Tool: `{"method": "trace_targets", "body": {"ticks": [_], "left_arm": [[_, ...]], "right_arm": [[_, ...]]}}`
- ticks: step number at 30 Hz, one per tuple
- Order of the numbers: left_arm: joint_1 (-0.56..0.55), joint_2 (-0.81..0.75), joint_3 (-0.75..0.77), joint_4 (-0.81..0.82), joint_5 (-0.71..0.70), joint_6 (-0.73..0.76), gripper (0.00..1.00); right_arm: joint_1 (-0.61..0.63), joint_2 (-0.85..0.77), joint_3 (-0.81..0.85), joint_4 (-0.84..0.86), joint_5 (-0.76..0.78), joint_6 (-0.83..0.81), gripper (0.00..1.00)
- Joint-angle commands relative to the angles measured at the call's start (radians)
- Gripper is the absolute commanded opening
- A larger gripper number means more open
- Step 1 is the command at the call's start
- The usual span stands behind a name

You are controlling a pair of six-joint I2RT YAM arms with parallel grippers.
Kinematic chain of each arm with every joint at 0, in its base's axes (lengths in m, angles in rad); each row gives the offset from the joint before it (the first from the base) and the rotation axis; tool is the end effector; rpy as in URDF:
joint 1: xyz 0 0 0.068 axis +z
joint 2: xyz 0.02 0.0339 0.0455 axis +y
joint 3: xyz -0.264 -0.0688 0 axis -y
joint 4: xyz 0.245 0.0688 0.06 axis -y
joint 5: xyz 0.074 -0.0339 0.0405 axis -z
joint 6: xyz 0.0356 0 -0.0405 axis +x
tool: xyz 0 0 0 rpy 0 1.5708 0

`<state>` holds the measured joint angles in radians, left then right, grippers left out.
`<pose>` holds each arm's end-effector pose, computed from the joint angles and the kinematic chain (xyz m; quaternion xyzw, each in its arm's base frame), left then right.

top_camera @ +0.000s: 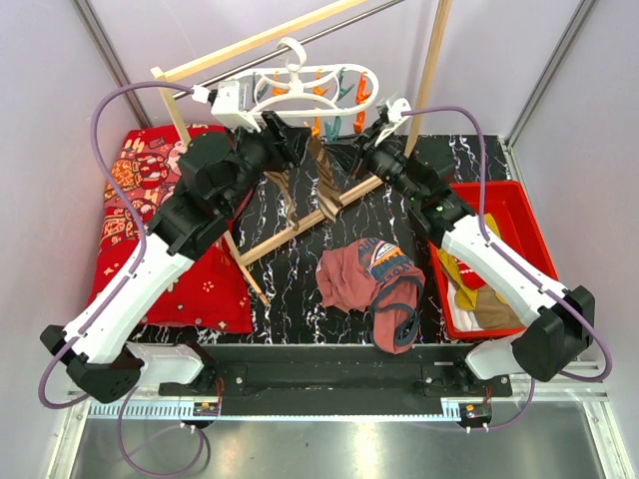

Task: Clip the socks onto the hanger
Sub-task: Open the clamp at the hanger.

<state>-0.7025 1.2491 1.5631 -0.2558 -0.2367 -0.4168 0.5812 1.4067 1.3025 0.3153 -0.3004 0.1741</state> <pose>0.2034 -0.1613 0.5030 0.0120 0.6867 -0.3148 0.6551 0.2720 0.1913 0.4308 -0.2396 0.5852 0.3710 0.6800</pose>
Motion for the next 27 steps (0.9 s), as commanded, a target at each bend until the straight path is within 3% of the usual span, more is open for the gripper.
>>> {"method": "trace_targets", "body": {"ticks": [1,10,16,22,27], "left_arm": [[-0.012,-0.039,0.034,-0.008,0.062,-0.037,0.59],[-0.049,0.007,0.052,-0.025,0.060,-0.034,0.64],[-0.060,0.059,0.092,-0.030,-0.009,-0.013,0.61],[-0.063,0.098,0.120,-0.039,-0.056,0.000,0.49],[-0.065,0.118,0.132,-0.057,-0.078,0.006,0.33]], "right_arm": [[0.051,-0.034,0.017,-0.031,0.188,-0.102,0.14],[0.146,-0.028,0.023,-0.053,0.363,-0.198,0.14],[0.186,-0.025,0.023,-0.051,0.403,-0.229,0.15],[0.221,-0.020,0.024,-0.050,0.432,-0.263,0.16],[0.232,-0.014,0.020,-0.038,0.442,-0.271,0.17]]}}
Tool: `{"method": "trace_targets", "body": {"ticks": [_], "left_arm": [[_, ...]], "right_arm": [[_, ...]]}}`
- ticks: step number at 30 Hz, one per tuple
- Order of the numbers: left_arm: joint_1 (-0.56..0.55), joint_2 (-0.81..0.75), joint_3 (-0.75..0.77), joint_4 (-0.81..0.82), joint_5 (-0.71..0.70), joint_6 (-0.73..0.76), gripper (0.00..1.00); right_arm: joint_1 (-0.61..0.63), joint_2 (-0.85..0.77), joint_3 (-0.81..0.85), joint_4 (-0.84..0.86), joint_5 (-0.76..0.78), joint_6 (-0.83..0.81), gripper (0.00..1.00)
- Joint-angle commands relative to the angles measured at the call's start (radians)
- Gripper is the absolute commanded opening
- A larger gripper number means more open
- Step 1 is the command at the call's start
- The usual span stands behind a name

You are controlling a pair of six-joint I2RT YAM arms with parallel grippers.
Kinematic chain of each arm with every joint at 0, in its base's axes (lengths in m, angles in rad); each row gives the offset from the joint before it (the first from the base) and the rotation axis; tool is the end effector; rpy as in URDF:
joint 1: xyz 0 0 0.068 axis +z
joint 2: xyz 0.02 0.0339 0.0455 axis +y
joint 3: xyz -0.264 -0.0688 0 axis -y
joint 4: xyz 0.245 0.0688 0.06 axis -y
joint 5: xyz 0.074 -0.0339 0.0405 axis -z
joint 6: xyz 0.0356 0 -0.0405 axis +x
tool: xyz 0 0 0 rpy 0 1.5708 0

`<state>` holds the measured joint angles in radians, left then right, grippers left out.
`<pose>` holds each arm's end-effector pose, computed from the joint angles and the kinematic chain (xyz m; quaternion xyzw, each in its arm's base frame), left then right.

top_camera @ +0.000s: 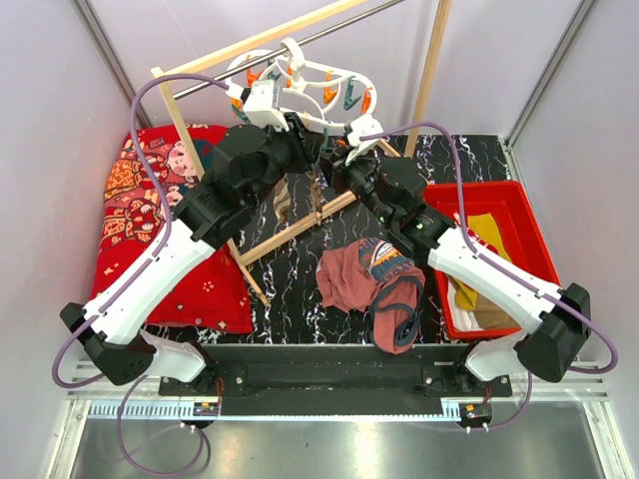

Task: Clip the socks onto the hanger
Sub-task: Open the clamp at the hanger.

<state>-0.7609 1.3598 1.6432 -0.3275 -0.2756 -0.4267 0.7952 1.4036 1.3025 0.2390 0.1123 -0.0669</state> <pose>0.2177 -0.1939 0.4930 0.0254 0.7215 -0.3009 0.6231 0.2368 0.2358 0.4238 -0.2355 0.6134 0.2337 0.7167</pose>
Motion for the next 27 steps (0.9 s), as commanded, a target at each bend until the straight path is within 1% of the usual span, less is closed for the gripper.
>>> {"method": "trace_targets", "body": {"ticks": [1,3,5,6,8,9,13,17,19,23,27], "left_arm": [[-0.006,0.010,0.053,0.012,-0.039,0.016,0.30],[-0.006,0.010,0.052,0.008,-0.043,0.019,0.23],[-0.006,0.010,0.053,0.005,-0.059,0.026,0.19],[-0.006,0.009,0.052,0.004,-0.065,0.031,0.15],[-0.006,0.005,0.052,0.005,-0.079,0.040,0.12],[-0.006,0.005,0.052,0.004,-0.083,0.042,0.11],[-0.005,0.007,0.055,0.005,-0.094,0.052,0.06],[-0.002,0.009,0.058,0.010,-0.090,0.051,0.02],[0.002,0.009,0.058,0.008,-0.083,0.048,0.02],[0.003,0.002,0.056,0.007,-0.067,0.037,0.01],[0.003,-0.002,0.056,-0.002,-0.045,0.028,0.00]], "right_arm": [[0.018,-0.012,0.020,0.040,0.027,-0.028,0.18],[0.019,-0.015,0.011,0.052,0.010,-0.019,0.22],[0.018,-0.020,-0.003,0.065,0.003,-0.010,0.28],[0.016,-0.022,-0.008,0.074,0.000,0.004,0.35],[0.018,-0.023,-0.014,0.077,-0.005,0.016,0.40],[0.019,-0.022,-0.016,0.079,-0.013,0.021,0.44],[0.003,-0.023,-0.025,0.085,-0.049,0.053,0.50],[-0.057,-0.037,-0.049,0.117,-0.140,0.143,0.52],[-0.085,-0.048,-0.060,0.128,-0.192,0.154,0.52],[-0.106,-0.054,-0.062,0.135,-0.279,0.130,0.53],[-0.117,-0.048,-0.055,0.138,-0.324,0.093,0.53]]}}
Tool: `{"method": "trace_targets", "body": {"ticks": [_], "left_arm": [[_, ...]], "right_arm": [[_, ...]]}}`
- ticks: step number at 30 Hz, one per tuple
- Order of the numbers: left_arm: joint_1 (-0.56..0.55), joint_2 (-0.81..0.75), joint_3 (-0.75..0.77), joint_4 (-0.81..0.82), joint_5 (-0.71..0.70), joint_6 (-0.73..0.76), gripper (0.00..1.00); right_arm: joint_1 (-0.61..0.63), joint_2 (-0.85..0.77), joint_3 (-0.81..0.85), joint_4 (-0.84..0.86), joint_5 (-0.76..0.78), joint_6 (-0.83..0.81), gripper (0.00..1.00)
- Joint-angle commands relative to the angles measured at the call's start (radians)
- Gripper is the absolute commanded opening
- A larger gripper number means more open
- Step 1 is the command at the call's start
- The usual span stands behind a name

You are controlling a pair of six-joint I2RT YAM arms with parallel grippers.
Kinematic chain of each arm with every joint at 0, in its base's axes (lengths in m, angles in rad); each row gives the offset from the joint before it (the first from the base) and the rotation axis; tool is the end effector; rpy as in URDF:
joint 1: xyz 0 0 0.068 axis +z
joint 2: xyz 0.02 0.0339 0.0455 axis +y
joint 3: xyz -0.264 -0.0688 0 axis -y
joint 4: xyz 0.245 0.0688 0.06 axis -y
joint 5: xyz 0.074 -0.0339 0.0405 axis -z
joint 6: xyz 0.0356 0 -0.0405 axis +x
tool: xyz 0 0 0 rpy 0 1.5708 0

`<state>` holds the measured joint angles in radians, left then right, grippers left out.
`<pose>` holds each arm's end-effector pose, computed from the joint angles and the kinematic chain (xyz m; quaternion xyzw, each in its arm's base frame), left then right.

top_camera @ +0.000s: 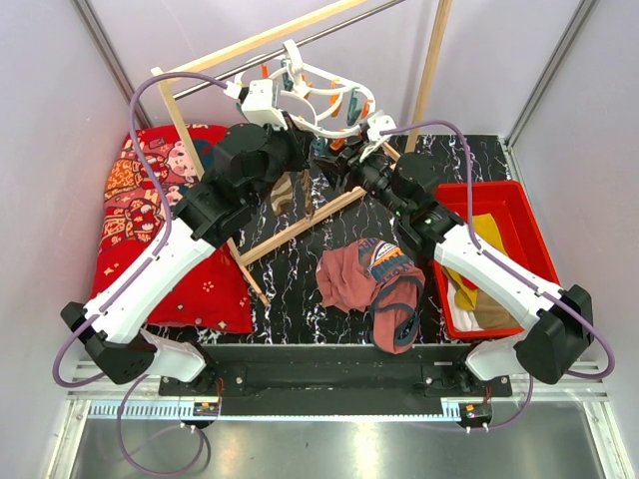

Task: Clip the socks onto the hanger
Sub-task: Open the clamp at the hanger.

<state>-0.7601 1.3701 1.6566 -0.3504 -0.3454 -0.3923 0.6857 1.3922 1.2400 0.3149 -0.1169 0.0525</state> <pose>0.2204 -0.1929 0.4921 0.0158 0.7279 -0.2621 0.6334 0.2545 0.2136 0.4132 -0.2435 0.6002 0.3098 0.6960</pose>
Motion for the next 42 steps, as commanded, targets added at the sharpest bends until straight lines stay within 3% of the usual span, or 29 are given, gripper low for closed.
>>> {"method": "trace_targets", "body": {"ticks": [1,28,35,42], "left_arm": [[0.002,-0.016,0.045,0.018,0.029,-0.013,0.00],[0.002,-0.036,0.069,-0.025,0.109,-0.051,0.00],[0.002,-0.025,0.083,-0.033,0.112,-0.049,0.00],[0.004,-0.012,0.103,-0.052,0.112,-0.043,0.04]], "right_arm": [[-0.009,-0.032,0.013,0.065,-0.105,-0.029,0.53],[-0.055,-0.007,0.042,0.139,-0.176,-0.022,0.50],[-0.055,-0.007,0.041,0.153,-0.219,-0.010,0.39],[-0.055,-0.018,0.030,0.158,-0.230,-0.002,0.15]]}}
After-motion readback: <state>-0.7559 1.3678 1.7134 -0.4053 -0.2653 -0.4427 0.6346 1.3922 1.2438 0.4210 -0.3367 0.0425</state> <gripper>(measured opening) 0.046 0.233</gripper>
